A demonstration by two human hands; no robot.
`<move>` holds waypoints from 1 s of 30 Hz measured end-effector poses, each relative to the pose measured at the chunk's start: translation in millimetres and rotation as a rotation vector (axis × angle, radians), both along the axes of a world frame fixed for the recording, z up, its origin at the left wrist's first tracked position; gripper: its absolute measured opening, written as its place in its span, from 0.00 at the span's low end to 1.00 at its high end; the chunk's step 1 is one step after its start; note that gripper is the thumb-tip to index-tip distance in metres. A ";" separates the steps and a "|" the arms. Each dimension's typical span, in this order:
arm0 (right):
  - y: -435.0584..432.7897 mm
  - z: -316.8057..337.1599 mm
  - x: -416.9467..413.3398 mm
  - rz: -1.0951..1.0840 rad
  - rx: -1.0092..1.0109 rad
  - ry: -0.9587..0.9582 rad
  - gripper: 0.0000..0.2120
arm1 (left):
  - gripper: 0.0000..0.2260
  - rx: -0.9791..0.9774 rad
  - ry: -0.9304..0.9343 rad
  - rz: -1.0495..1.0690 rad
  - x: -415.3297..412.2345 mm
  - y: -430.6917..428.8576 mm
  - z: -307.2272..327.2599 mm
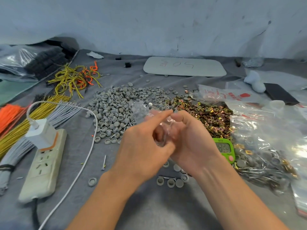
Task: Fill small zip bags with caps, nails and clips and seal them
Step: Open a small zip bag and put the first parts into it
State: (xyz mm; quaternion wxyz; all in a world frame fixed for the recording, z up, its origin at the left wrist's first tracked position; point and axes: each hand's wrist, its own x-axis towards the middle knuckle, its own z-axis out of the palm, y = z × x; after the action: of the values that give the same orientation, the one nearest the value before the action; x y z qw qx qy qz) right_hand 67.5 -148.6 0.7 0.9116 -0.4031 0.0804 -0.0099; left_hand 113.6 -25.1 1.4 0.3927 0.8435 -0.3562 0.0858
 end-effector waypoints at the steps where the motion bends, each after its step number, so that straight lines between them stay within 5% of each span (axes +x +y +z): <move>1: -2.1 -0.2 1.8 -0.030 -0.011 0.011 0.34 | 0.33 0.025 -0.094 -0.013 5.1 4.7 1.8; 4: -6.4 -2.3 5.3 -0.008 -0.106 0.031 0.30 | 0.43 0.282 -0.347 -0.037 19.9 12.5 -1.8; 7: -3.3 -3.4 4.1 0.091 -0.180 0.017 0.31 | 0.50 0.499 -0.373 -0.073 17.9 7.5 -7.3; 11: -1.0 -1.4 4.6 0.085 -0.207 0.063 0.33 | 0.36 0.359 -0.368 0.041 21.2 5.7 -11.3; 13: -6.3 -1.6 6.0 -0.100 -0.277 0.123 0.29 | 0.32 0.329 -0.356 0.127 27.8 10.8 -12.0; 18: -29.0 3.9 15.0 -0.541 -0.876 0.259 0.09 | 0.30 0.201 -0.236 0.283 45.1 35.6 -9.5; 23: -28.9 15.4 71.8 -0.290 -1.551 0.213 0.19 | 0.34 0.136 -0.235 0.391 54.3 49.5 -5.8; 30: -20.7 0.8 149.1 0.107 -1.904 0.335 0.31 | 0.34 0.178 -0.153 0.357 58.3 47.4 -19.3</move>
State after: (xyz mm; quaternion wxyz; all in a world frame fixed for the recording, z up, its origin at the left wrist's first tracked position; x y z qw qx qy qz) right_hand 216.7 -169.3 1.5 0.1790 -0.9721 0.1489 0.0283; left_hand 172.0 22.4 -17.9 0.2669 0.9157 -0.2359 0.1859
